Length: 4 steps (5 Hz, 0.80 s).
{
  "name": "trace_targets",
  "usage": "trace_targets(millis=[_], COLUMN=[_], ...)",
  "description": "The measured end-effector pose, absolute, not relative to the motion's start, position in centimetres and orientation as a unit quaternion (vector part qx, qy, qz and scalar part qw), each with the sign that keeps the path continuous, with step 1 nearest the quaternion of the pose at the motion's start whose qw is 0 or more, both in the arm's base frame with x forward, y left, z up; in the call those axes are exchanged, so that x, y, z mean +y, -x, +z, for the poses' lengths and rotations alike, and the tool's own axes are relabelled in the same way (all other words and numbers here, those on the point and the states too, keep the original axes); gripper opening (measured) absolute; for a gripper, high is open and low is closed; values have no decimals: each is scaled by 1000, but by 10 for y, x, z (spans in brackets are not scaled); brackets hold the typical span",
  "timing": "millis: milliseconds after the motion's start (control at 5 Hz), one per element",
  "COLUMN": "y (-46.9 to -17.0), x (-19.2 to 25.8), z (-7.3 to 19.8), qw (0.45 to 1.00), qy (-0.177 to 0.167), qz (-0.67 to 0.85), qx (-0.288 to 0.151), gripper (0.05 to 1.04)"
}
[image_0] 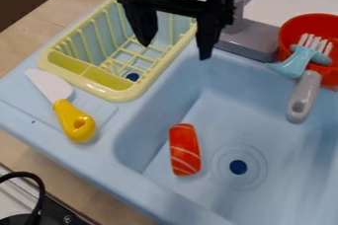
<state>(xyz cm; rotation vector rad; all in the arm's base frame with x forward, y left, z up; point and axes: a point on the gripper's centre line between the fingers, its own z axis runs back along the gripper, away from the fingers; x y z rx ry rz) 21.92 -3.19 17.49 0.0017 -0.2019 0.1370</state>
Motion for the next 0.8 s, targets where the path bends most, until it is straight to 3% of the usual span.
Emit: trace_targets(millis=[200, 400, 800], y=[-211, -201, -197], x=[-57, -80, -114], z=[182, 192, 194], qw=[995, 995, 995], qy=[11, -5, 1], qz=[52, 42, 18], qx=[-87, -89, -101], gripper=[999, 999, 999])
